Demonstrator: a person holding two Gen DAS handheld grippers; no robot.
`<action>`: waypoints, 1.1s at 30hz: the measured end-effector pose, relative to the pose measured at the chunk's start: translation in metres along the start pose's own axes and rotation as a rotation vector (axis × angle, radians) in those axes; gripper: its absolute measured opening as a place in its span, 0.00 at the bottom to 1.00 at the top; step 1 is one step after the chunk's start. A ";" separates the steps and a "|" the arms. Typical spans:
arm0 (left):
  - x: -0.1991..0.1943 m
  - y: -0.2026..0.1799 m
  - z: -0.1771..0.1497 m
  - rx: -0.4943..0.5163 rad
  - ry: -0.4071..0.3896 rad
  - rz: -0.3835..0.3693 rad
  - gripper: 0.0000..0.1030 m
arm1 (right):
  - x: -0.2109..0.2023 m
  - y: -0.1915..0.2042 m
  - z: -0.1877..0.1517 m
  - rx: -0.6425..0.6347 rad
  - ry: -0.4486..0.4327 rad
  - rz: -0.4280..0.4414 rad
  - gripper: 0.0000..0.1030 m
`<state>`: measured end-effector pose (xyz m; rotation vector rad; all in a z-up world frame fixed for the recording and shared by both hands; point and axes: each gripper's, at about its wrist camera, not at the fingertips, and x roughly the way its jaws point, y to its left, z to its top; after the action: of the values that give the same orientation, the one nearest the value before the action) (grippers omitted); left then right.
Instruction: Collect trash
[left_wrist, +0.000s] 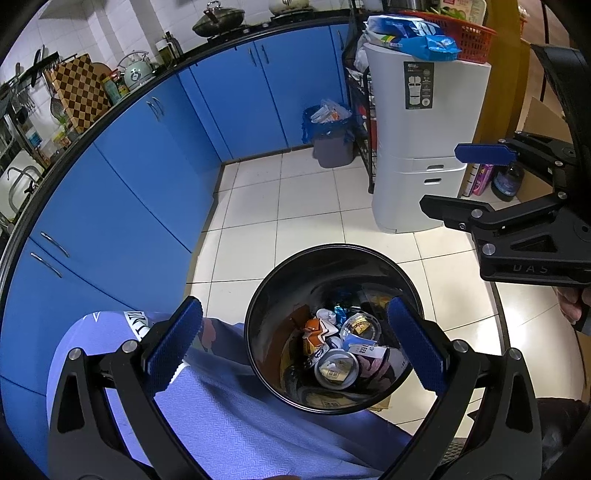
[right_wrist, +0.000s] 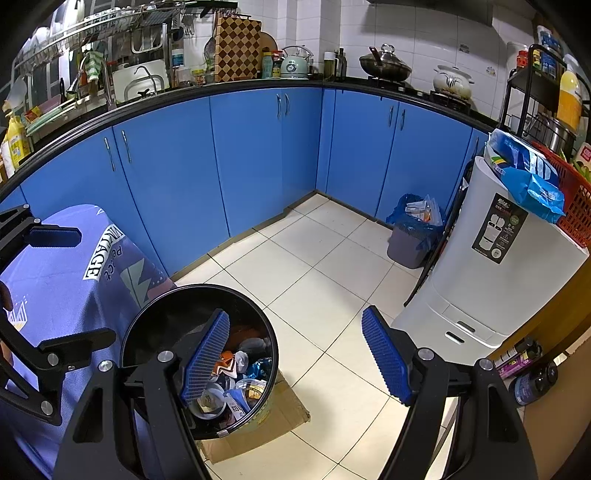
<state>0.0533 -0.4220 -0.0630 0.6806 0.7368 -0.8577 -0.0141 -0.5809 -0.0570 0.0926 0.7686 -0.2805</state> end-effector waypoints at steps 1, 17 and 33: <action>0.000 0.000 0.000 -0.001 -0.001 -0.005 0.96 | 0.000 0.000 0.000 0.001 0.000 0.001 0.71; 0.000 -0.003 -0.003 0.027 -0.002 0.004 0.96 | 0.001 -0.001 -0.002 0.007 0.001 0.001 0.71; 0.003 -0.002 -0.005 0.029 0.020 -0.026 0.96 | 0.001 -0.001 -0.002 0.008 0.000 0.002 0.71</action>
<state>0.0513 -0.4199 -0.0685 0.7079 0.7535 -0.8879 -0.0150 -0.5815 -0.0589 0.1011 0.7677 -0.2821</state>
